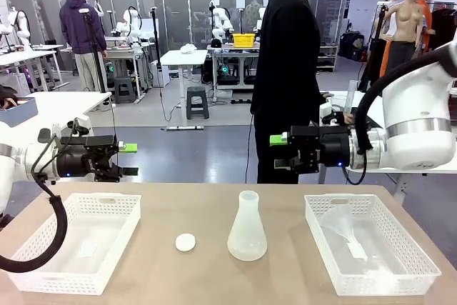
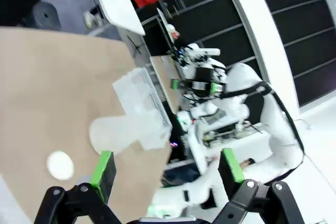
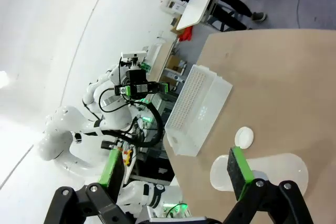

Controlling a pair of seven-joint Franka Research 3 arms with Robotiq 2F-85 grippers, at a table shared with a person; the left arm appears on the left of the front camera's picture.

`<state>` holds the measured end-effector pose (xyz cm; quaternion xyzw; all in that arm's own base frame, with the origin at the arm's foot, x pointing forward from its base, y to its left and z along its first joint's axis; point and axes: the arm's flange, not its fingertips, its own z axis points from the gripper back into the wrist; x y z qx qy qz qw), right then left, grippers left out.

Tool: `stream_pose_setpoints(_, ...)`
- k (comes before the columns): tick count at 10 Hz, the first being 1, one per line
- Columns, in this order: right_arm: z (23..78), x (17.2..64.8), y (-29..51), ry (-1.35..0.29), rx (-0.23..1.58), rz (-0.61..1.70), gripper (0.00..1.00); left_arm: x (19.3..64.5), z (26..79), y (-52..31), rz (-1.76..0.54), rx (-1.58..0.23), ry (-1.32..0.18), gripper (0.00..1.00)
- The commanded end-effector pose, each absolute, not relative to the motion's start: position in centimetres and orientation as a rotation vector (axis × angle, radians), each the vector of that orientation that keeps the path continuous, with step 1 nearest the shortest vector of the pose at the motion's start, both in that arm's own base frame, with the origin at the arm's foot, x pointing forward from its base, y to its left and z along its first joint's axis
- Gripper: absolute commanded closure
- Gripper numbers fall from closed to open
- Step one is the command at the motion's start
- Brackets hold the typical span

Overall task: Prepare the solutions needed for the experiment.
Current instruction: Pick up the Plastic Funnel and insert it into the Big flask.

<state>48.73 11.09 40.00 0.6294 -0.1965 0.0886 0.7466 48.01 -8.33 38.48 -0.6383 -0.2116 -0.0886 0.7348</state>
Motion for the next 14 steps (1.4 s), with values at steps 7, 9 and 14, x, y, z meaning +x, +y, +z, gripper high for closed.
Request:
stream_pose_setpoints(7,40.2,50.6,10.5,-0.390,1.430,0.308,0.00,49.2,38.6,-6.4,-0.147,-1.693,-0.089,0.00)
stream_pose_setpoints(9,40.0,51.0,10.6,-0.375,1.455,0.270,0.00,49.3,38.4,-6.5,-0.154,-1.692,-0.054,0.00)
stream_pose_setpoints(14,39.5,50.4,10.5,-0.390,1.432,0.290,0.00,47.5,38.1,-7.3,-0.163,-1.632,-0.045,0.00)
